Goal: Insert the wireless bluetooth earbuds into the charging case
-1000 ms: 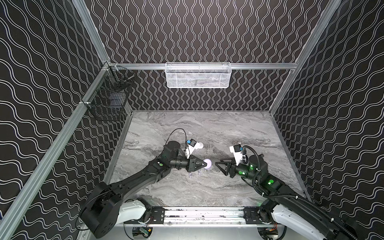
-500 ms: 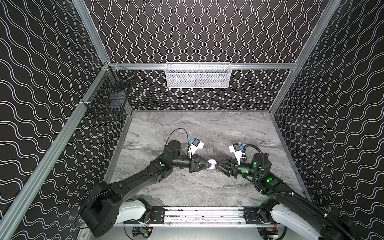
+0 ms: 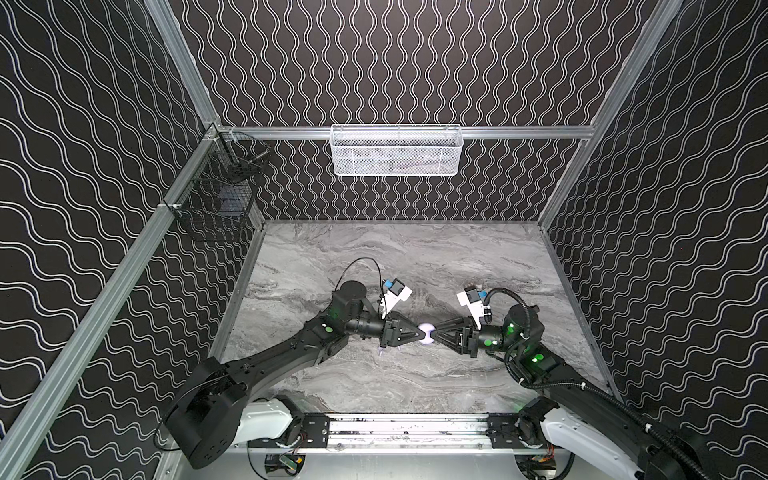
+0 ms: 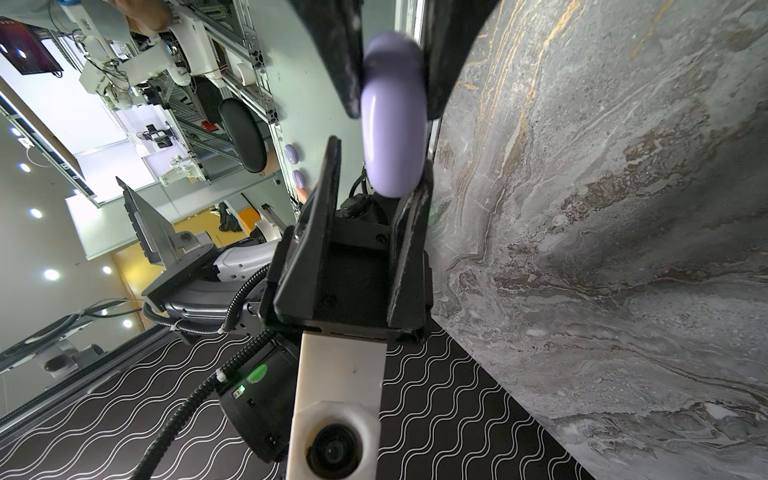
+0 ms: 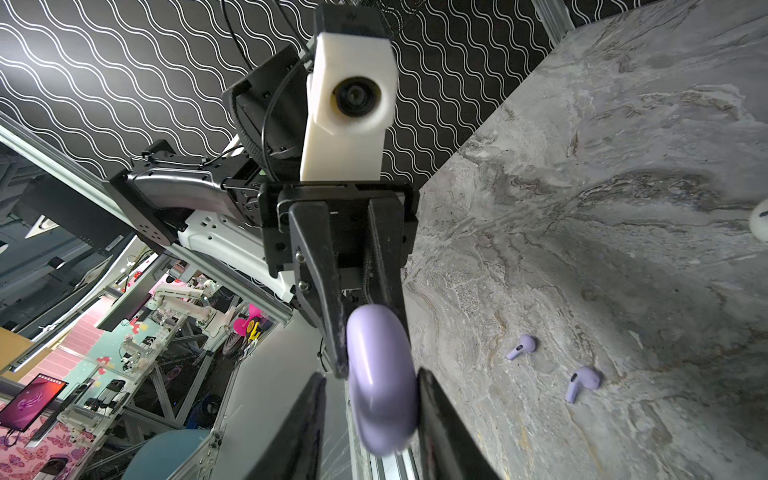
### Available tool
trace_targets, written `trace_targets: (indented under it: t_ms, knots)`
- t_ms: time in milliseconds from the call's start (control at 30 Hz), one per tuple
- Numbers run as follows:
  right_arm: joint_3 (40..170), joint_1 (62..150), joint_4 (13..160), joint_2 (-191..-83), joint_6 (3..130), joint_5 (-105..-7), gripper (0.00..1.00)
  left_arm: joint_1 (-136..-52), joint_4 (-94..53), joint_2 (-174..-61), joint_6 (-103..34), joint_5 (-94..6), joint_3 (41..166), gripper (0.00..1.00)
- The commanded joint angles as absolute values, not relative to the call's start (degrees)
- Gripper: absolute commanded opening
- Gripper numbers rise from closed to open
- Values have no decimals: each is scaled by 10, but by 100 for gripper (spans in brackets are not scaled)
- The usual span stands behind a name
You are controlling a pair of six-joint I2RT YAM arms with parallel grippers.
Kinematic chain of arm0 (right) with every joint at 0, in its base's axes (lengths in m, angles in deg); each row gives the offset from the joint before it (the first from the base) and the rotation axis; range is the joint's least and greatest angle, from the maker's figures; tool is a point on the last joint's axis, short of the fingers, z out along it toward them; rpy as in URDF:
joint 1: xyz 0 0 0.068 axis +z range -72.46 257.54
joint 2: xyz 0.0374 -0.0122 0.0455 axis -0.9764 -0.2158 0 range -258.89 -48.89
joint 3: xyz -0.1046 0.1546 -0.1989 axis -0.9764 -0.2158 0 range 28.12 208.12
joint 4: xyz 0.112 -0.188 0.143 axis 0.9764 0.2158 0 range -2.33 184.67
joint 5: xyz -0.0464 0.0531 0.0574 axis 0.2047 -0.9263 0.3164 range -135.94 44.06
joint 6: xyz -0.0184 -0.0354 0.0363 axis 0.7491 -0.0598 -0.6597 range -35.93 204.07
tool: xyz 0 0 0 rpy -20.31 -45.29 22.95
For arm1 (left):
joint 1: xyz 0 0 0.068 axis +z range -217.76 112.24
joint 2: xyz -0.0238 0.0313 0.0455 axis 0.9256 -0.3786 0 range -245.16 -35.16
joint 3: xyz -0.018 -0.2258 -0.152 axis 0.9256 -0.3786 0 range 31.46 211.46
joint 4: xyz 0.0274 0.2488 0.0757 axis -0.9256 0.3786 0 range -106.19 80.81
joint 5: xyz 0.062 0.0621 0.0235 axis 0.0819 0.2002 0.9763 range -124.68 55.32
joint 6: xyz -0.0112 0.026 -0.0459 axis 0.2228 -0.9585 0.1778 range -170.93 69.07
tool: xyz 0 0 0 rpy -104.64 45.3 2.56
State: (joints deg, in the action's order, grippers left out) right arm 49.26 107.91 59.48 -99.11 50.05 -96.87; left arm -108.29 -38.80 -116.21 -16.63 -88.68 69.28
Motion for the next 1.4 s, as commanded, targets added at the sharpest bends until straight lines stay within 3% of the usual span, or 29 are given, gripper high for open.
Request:
trace_targets:
  t_ms: [0, 667, 800, 1033, 1367]
  knots:
    - [495, 1080, 560, -992, 495, -992, 37, -1084, -401, -1165, -167, -881, 699, 6]
    - [479, 1080, 486, -1015, 449, -1016, 24, -1084, -397, -1168, -170, -877, 699, 7]
    - [475, 1080, 481, -1014, 443, -1013, 21, -1084, -407, -1163, -164, -877, 696, 14]
    - [485, 1080, 526, -1008, 439, -981, 19, -1084, -404, -1142, -169, -862, 692, 38]
    - [479, 1080, 515, -996, 390, -928, 16, -1085, -485, -1123, -132, -855, 657, 43]
